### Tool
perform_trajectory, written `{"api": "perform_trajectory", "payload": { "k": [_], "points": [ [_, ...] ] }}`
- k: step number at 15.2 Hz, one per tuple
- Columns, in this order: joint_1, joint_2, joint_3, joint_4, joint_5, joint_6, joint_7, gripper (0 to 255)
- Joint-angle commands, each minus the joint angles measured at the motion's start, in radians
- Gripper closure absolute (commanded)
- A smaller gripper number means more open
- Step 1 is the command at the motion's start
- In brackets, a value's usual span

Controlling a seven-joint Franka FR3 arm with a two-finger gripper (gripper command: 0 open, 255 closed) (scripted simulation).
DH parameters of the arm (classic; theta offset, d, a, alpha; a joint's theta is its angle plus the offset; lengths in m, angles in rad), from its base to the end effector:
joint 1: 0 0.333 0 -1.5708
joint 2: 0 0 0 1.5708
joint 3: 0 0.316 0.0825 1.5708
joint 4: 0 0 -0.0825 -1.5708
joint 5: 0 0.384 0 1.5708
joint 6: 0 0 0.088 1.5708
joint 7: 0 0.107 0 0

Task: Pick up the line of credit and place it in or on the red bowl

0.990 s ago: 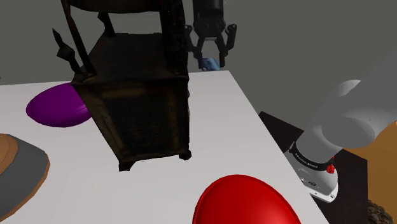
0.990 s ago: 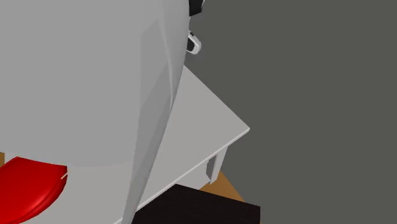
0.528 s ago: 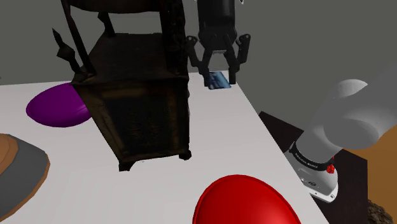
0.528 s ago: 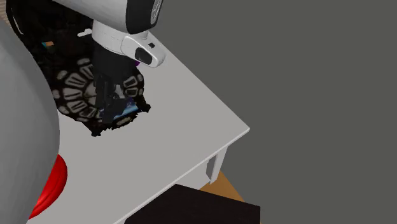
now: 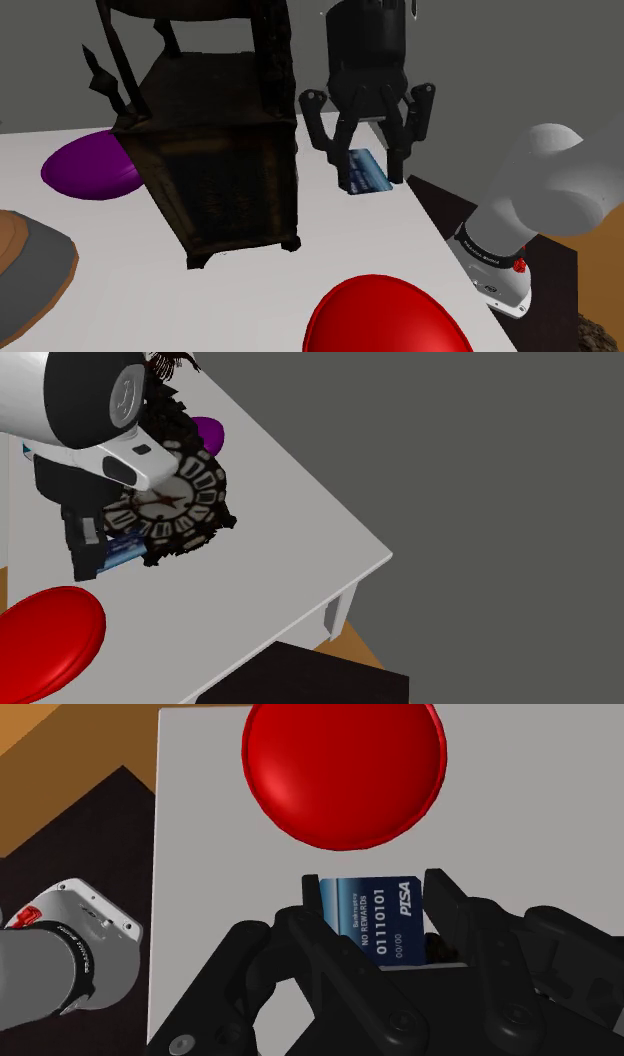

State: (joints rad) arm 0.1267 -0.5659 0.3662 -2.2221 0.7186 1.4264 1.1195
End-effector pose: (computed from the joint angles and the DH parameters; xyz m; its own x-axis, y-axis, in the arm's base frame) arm 0.2738 0.2675 0.5677 0.6427 -0.5329 -0.5505 -0.6405 -0.7680 -0.0043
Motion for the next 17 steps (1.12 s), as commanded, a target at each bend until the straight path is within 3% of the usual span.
{"api": "perform_trajectory", "payload": {
  "k": [1,12,17],
  "points": [
    [0.020,-0.029,0.032,-0.017,0.036,0.015,0.040,255],
    [0.115,-0.096,0.246,0.001,0.220,0.127,0.277,255],
    [0.119,-0.102,0.269,-0.060,0.238,0.175,0.243,255]
  ]
}}
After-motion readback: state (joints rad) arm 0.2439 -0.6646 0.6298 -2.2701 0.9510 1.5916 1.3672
